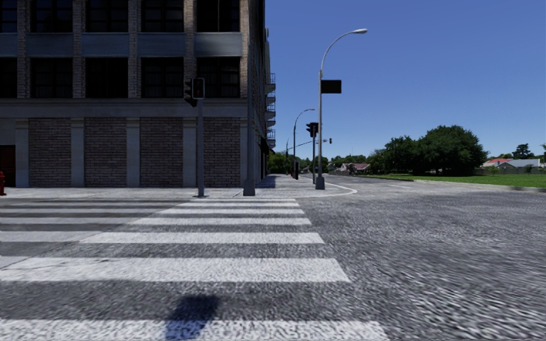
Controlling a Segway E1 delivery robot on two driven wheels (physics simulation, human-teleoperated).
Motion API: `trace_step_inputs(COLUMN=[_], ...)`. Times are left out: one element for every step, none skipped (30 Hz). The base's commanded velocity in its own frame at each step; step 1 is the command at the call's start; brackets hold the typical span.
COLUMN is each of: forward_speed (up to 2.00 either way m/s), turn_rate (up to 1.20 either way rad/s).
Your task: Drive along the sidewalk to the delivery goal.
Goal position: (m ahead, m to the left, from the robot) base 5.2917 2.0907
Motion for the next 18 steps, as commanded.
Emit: trace_step_inputs(forward_speed=[0.92,0.92,0.92,0.92,0.92,0.92,0.92,0.92,0.92,0.92,0.92,0.92,0.92,0.92,0.92,0.92,0.92,0.92], turn_rate=[0.08,0.1,0.14,0.14,0.17,0.2,0.21,0.21,0.22,0.22,0.22,0.22,0.22,0.22,0.22,0.22,0.25,0.31])
